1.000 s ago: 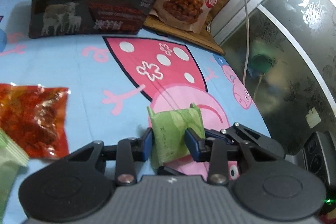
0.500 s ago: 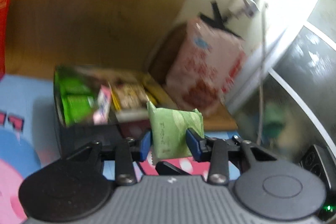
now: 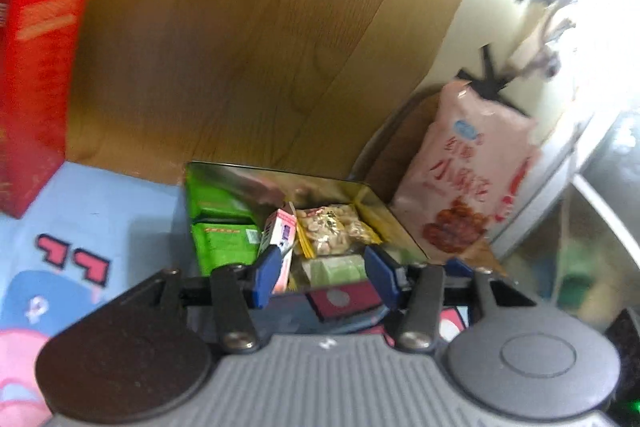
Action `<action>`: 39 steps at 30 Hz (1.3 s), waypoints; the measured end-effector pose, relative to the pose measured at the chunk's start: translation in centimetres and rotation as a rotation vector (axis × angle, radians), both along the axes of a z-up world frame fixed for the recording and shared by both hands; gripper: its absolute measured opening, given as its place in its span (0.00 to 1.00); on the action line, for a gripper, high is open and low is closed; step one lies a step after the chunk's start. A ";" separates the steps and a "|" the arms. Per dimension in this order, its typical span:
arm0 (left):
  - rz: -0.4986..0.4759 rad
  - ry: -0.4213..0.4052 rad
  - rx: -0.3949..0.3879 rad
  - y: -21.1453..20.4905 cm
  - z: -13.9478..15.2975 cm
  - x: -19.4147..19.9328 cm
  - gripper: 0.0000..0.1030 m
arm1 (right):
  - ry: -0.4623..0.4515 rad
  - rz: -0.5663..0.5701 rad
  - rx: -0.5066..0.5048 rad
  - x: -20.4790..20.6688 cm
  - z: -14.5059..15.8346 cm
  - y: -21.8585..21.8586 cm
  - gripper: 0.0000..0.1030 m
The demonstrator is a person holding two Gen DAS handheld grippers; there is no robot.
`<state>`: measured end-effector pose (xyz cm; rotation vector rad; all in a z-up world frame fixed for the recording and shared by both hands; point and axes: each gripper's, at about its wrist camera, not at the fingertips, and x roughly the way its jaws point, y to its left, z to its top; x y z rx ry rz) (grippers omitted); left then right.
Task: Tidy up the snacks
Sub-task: 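Grasp the white cup with the yellow lid with the left gripper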
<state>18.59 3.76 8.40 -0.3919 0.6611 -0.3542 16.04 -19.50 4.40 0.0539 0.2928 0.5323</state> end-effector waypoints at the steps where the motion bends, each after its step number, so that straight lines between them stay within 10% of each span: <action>1: -0.002 -0.011 -0.001 0.9 0.2 -1.3 0.48 | 0.004 0.011 0.023 -0.9 0.0 -0.6 0.96; 11: 0.126 0.054 -0.071 11.4 -2.8 -13.0 0.51 | 0.225 0.311 0.060 -7.1 -1.5 1.6 1.00; 17: 0.163 0.110 -0.220 14.0 -5.7 -15.6 0.51 | 0.178 0.429 -0.076 -9.9 -1.2 7.7 1.00; 30: 0.167 0.162 -0.317 14.2 -9.1 -14.8 0.51 | 0.345 0.457 -0.112 -6.5 -3.3 14.5 0.46; 39: 0.045 0.099 -0.329 10.7 -6.7 -13.3 0.48 | 0.222 0.351 -0.058 -8.3 -1.6 11.1 0.46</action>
